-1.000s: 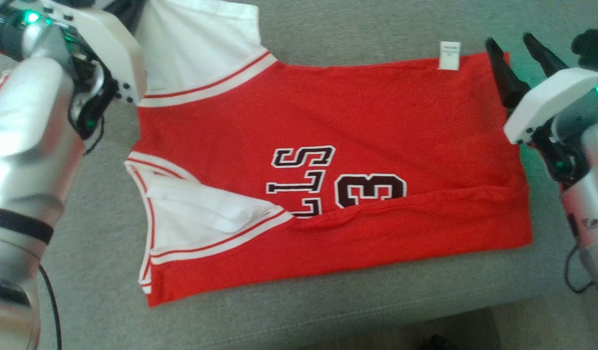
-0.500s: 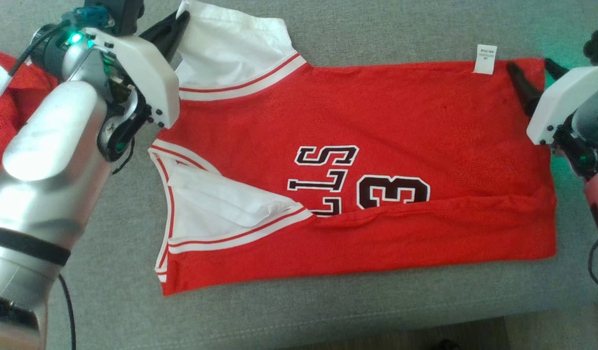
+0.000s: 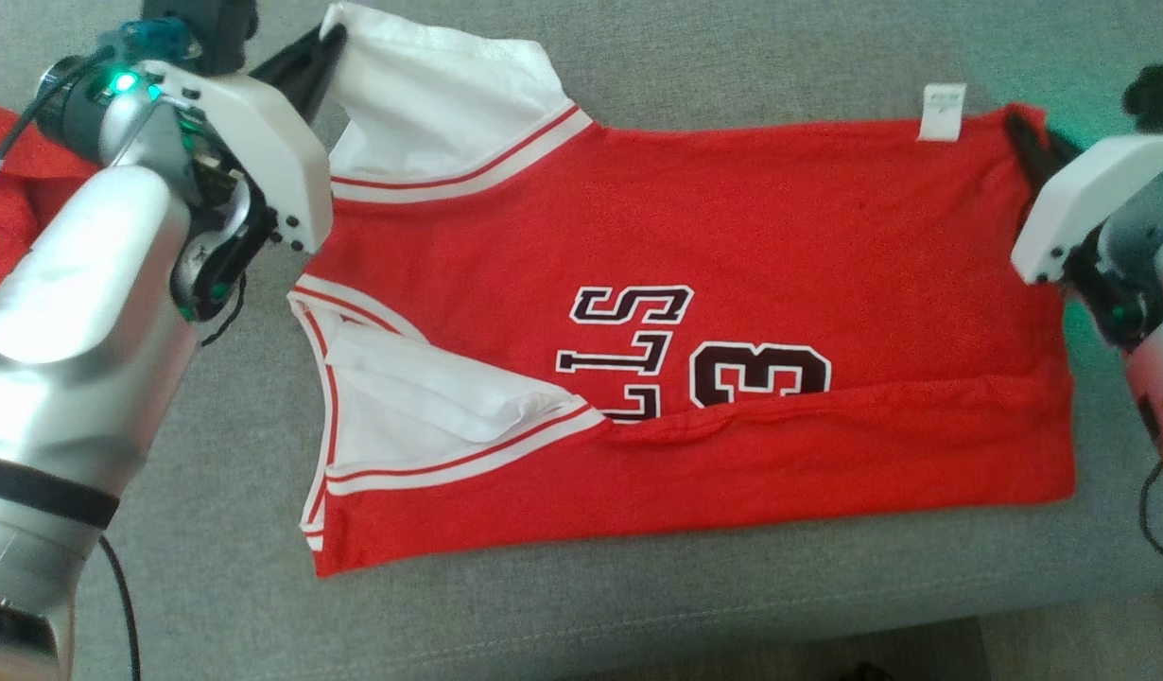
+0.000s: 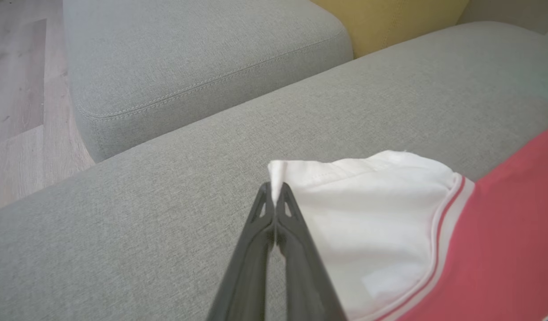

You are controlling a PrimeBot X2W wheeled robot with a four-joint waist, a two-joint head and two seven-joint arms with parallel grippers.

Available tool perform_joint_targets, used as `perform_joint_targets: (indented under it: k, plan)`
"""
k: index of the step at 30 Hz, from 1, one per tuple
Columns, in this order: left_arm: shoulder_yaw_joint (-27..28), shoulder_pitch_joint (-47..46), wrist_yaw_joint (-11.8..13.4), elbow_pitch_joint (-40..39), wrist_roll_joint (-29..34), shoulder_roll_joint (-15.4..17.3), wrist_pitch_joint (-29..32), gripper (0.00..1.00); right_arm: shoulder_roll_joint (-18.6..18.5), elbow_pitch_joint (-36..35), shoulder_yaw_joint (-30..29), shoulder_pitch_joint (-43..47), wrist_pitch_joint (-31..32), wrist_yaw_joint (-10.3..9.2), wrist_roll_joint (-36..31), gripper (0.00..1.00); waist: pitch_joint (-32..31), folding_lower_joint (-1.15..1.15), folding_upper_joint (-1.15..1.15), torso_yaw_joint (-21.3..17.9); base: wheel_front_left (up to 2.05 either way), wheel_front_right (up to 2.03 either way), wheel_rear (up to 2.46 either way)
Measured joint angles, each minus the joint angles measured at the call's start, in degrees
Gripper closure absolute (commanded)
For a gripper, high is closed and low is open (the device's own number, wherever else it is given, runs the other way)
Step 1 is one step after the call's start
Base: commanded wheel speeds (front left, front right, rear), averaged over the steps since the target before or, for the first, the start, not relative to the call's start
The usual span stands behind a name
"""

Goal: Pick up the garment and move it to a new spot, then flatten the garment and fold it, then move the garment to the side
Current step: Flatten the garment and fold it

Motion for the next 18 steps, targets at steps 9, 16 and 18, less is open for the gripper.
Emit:
perform_joint_targets:
  k: [9, 16, 18]
  plan:
    - [2.0, -1.0, 2.8, 2.7, -0.8, -1.3, -3.7, 1.0, 0.1, 4.9, -1.4, -5.0, -10.5, 0.0, -0.6, 1.0, 0.6, 0.0, 0.0, 0.5, 0.0, 0.0, 0.0]
    - [3.4, -7.1, 3.9, 8.3, -0.9, -5.3, -7.9, 1.0, 0.9, 8.5, -1.9, -8.3, -16.7, 0.0, -1.7, 1.0, 0.8, 0.0, 0.0, 0.8, 0.0, 0.0, 0.0]
    - [3.3, -7.5, 3.0, 9.7, -0.9, -5.8, -8.7, 1.0, 1.2, 8.6, -1.5, -8.5, -17.7, 0.0, -1.5, 1.0, 0.5, 0.0, 0.0, 0.8, 0.0, 0.0, 0.0]
